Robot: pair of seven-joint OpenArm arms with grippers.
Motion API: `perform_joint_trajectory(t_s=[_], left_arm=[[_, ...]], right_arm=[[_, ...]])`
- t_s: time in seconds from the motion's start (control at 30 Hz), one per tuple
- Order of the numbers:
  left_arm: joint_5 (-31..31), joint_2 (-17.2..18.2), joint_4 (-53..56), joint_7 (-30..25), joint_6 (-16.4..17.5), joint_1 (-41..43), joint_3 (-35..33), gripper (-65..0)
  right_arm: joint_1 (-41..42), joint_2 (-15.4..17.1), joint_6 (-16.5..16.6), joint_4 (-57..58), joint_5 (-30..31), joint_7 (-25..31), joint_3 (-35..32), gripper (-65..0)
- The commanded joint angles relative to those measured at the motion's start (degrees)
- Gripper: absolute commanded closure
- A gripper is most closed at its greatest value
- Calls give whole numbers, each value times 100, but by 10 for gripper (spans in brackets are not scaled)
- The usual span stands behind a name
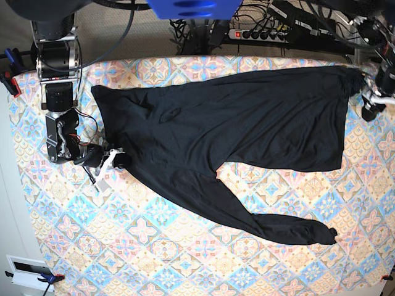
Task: Layout the t-shirt on the table in an organized manner, then fold the t-shirt properly
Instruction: 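Grasp the shirt's side edge near the shoulder with the left gripper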
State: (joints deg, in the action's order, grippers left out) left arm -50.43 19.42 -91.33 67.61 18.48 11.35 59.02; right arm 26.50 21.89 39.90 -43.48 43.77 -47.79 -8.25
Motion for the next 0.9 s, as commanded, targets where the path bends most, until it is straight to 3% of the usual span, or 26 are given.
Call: perform_joint_trajectory(t_s=[0.0, 0.1, 0.23, 0.4, 0.57, 0.87], left_arm=[[-174, 278, -102, -111, 29, -270, 36, -295], [54, 454, 232, 12, 29, -894, 36, -295], [811, 682, 1524, -85, 29, -1931, -448, -295], [1373, 735, 3238, -849, 38, -2740, -1028, -295], [1408, 709, 3915, -1236, 29, -2968, -1432, -295], [1461, 744, 4566, -1772, 29, -2810, -1441, -295]], right_arm=[[80, 57, 10, -43, -126, -148, 3, 0], [80, 57, 10, -43, -135, -148, 3, 0], [71, 57, 10, -43, -135, -148, 3, 0], [-70, -92, 10, -43, -135, -140, 3, 0], [-70, -92, 10, -43, -135, -140, 12, 0], [-70, -92, 10, -43, -135, -140, 29, 0]])
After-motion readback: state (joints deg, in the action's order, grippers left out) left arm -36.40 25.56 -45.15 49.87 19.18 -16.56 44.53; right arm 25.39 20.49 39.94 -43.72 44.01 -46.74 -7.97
